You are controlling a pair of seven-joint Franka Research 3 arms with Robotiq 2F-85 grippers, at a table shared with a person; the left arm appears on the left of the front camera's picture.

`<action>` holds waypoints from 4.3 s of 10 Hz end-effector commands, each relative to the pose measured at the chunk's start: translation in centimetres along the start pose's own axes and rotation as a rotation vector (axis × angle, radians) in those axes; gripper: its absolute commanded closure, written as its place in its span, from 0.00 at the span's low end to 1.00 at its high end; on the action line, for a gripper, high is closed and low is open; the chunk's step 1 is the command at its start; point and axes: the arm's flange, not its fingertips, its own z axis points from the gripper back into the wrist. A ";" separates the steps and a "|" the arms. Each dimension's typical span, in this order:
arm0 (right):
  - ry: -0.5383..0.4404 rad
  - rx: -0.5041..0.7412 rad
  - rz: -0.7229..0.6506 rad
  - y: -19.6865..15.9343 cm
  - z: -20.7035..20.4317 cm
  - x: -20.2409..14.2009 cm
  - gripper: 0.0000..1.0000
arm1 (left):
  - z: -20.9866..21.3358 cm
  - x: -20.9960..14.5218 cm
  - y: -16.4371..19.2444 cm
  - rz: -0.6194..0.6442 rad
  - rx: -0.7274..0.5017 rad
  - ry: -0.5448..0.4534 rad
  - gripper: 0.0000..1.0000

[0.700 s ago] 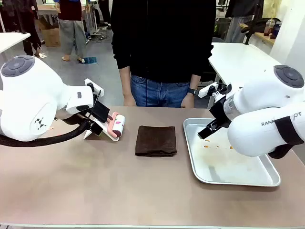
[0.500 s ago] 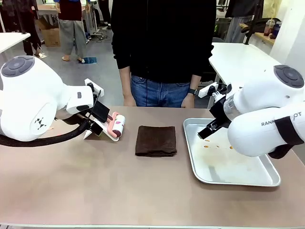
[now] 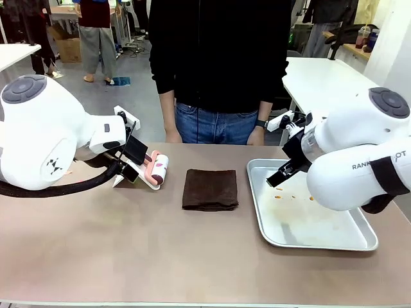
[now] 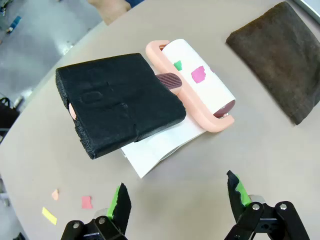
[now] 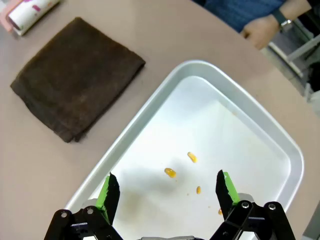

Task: Clean the surface of the table.
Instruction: Hold the Lint Roller with your left hand and the towel with your right hand.

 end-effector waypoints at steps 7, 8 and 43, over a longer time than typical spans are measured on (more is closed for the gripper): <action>-0.001 0.000 -0.001 0.0 0.0 0.0 0.00 | 0.0 0.0 0.0 -0.001 0.000 0.000 0.00; -0.001 0.000 -0.001 0.0 0.0 0.0 0.00 | 0.0 0.0 0.0 -0.001 0.000 0.000 0.00; 0.054 0.406 -0.649 -14.8 12.0 2.9 0.00 | 12.0 -3.9 22.8 0.430 -0.829 -0.150 0.00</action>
